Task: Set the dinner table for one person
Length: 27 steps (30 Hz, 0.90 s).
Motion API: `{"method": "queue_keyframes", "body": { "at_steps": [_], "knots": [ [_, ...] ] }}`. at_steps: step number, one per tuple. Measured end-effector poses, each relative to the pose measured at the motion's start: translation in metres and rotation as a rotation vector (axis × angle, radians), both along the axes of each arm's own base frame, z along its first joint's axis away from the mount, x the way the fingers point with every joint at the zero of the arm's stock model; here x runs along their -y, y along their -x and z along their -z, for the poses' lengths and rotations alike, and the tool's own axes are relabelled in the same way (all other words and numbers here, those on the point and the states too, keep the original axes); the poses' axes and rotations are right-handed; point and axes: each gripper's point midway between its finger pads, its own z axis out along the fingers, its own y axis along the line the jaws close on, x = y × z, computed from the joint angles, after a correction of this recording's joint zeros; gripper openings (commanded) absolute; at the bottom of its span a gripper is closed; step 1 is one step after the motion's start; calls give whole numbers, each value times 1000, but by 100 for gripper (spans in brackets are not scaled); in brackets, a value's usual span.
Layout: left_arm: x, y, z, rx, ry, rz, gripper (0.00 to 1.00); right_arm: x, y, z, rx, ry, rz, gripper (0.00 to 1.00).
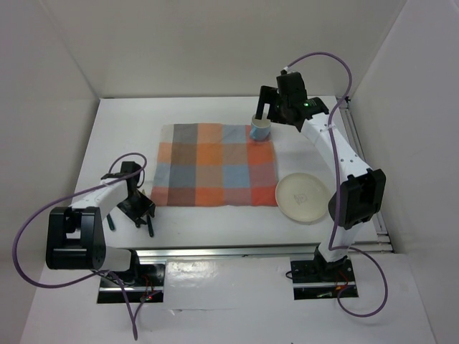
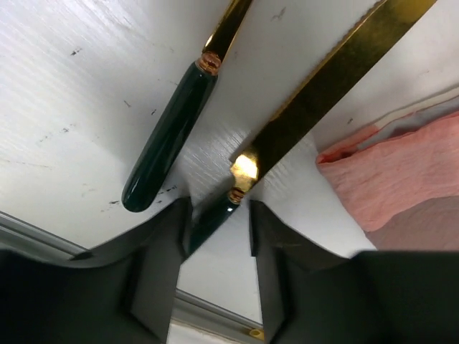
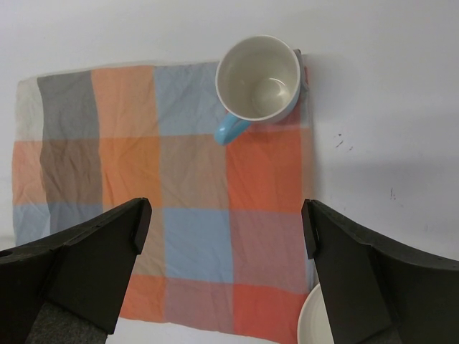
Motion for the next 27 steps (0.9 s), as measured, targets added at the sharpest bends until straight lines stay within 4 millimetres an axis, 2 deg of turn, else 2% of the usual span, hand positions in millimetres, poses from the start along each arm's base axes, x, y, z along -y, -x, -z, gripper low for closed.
{"method": "queue_keyframes", "body": {
  "at_steps": [1,5,7,9,10,12,16,21,24,27],
  "knots": [
    [0,0,0,-1,1,2,46,0,0,0,1,0,-1,100],
    [7,2,1,-3,12,22,43,-1,0,0,1,0,-1,100],
    [11,2,1,-2,21,22,29,0,0,0,2,2,2,100],
    [13,3,0,1,25,19,20,0,0,0,2,4,4,100],
    [14,3,-1,10,25,21,7,1,0,0,2,4,5,100],
    [15,2,-5,24,25,9,0,1,0,0,2,6,6,100],
    [12,-6,-31,109,-1,10,0,3,0,0,3,13,15,100],
    [20,-48,-83,265,-39,116,0,6,2,3,-2,24,26,100],
    [41,-68,-103,323,-33,239,0,8,2,4,-2,30,31,100],
    [82,-87,-112,345,-16,417,0,11,3,5,-2,37,40,100]
  ]
}}
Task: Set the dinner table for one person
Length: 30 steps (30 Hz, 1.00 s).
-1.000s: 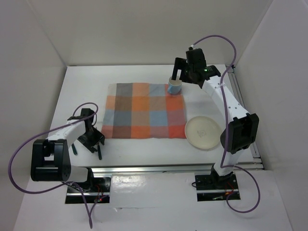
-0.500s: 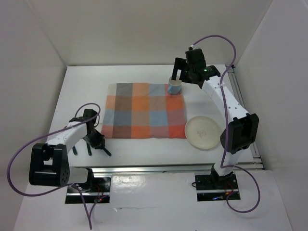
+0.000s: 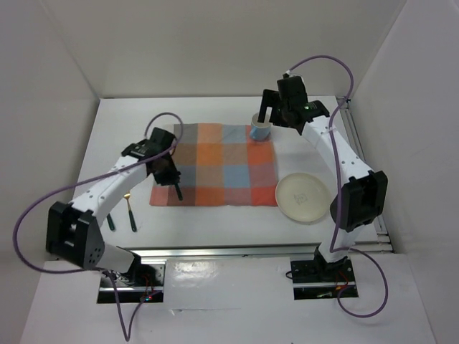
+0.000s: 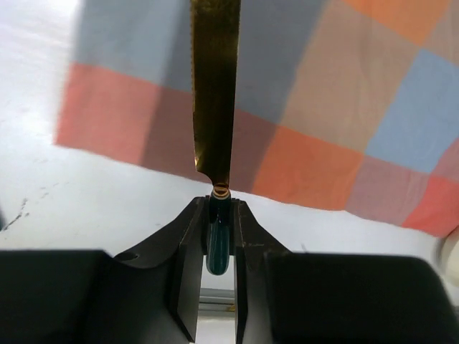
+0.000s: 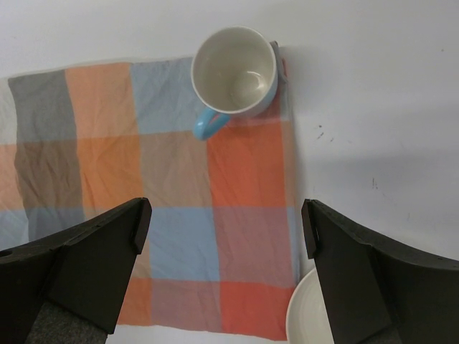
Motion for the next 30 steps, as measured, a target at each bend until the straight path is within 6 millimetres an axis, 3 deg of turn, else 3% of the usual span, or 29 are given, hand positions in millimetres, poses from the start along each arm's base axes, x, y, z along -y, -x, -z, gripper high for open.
{"method": "queue_keyframes", "body": {
  "at_steps": [5,8,11,14,18,22,30],
  "knots": [
    [95,-18,6,-30,-19,291,0,21,14,13,-41,-11,19,100],
    [156,-22,16,-43,12,419,0,53,18,15,-51,-32,74,100],
    [195,-19,27,-70,50,492,0,88,21,8,-34,-44,145,100],
    [228,-27,35,-81,104,530,0,117,28,-5,3,-49,211,100],
    [257,-42,45,-86,153,530,0,141,41,-21,52,-54,267,100],
    [283,-56,53,-84,188,515,0,149,45,-28,79,-58,285,100],
    [317,-81,68,-68,221,508,0,148,48,-14,46,-64,278,100]
  ]
}}
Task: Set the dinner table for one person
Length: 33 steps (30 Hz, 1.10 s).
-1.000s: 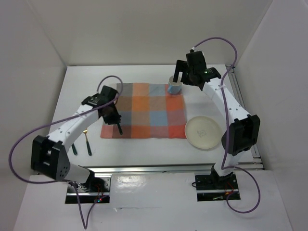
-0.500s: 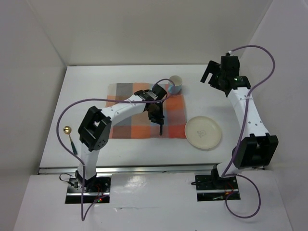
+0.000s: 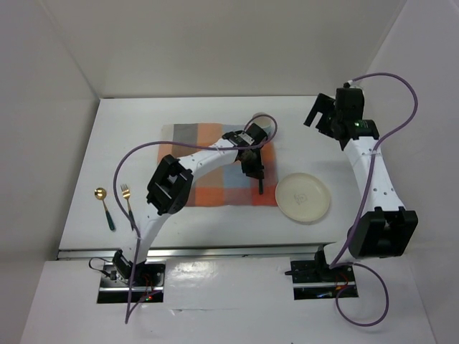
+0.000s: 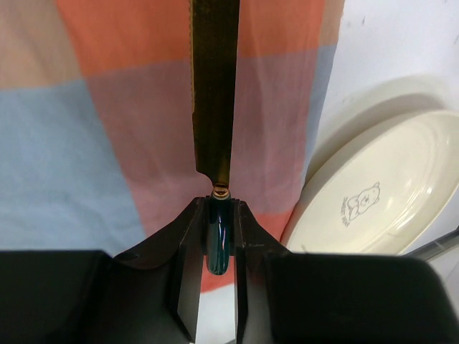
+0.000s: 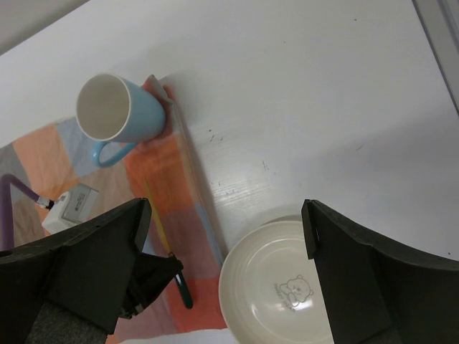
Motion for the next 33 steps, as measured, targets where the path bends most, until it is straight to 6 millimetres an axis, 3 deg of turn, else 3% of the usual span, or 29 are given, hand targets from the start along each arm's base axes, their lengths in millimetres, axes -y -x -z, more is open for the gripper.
{"method": "queue_keyframes", "body": {
  "at_steps": [2,4,5,6,10,14,19,22,29,33],
  "knots": [
    [4,-4,3,-1,4,2,5,0,0,1,-3,-1,0,100],
    [6,-4,7,-7,3,3,21,1,1,3,-6,-1,1,100],
    [6,-5,9,-11,1,2,35,1,2,5,-5,-1,1,100],
    [6,-5,10,-13,0,2,40,1,5,8,-11,0,2,100],
    [6,-3,12,-27,-2,5,69,4,32,34,-69,-11,27,100],
    [5,-2,13,-30,-7,12,71,7,60,67,-160,-55,86,100],
    [-5,10,2,-30,-24,30,65,-2,87,115,-293,-119,100,87],
    [-20,24,-29,-10,-23,39,61,-11,98,132,-340,-144,81,87],
    [-62,48,-135,176,33,8,58,-53,101,149,-392,-120,-44,81],
    [-90,57,-155,227,10,-36,58,-92,110,174,-482,-65,-169,77]
  ]
}}
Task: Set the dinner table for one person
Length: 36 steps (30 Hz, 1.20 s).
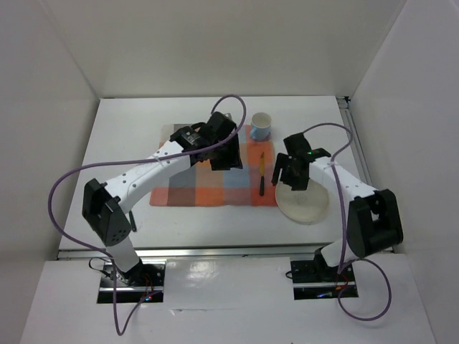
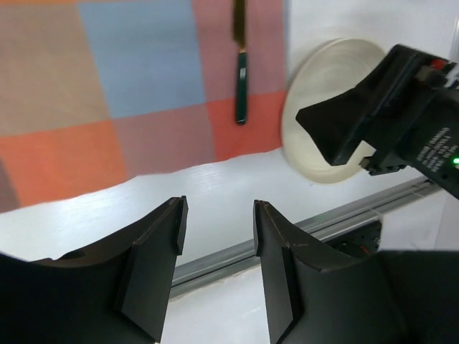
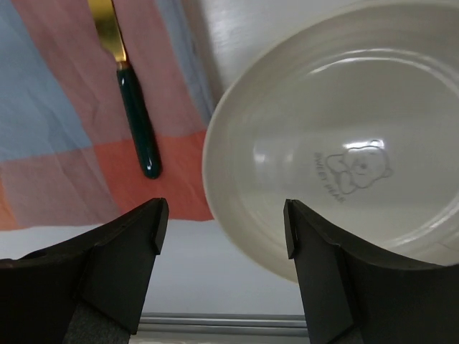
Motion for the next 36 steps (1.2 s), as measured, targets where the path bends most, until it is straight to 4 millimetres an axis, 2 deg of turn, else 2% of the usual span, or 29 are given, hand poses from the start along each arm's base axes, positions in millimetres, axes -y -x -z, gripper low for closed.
{"method": "queue_keyframes", "body": {
  "at_steps": [4,5,7,8,11,12,18,20,22,26,29,32,36],
  "knots": [
    [-24,3,8,-7,-44,-45,58,-23,13,30,-91,56,-97,70],
    [-29,2,12,-14,-57,-57,58,-24,15,36,-109,71,-108,64],
    [-38,0,20,-29,-80,-77,58,-23,17,46,-137,96,-115,60],
    [-43,0,23,-39,-92,-87,58,-23,17,49,-144,107,-116,55],
    [-51,-3,26,-46,-106,-107,58,-21,16,54,-147,128,-113,46],
    [-52,-3,26,-45,-107,-108,58,-20,15,55,-147,135,-111,38],
    [-52,-2,26,-48,-108,-106,57,-12,13,57,-141,179,-90,15],
    [-52,-2,27,-49,-109,-106,57,-9,11,56,-133,199,-84,1],
    [-51,-2,28,-52,-111,-106,57,-5,10,53,-128,227,-76,0],
    [-51,-2,31,-59,-117,-104,57,-5,6,38,-103,283,-82,0],
    [-53,-2,25,-62,-119,-104,57,-19,-6,15,-47,307,-110,0],
    [-52,-9,2,-50,-82,-100,57,-46,-26,-25,62,305,-150,0],
    [-67,-34,-50,22,17,-135,57,-84,-44,-80,201,286,-199,0]
  ]
}}
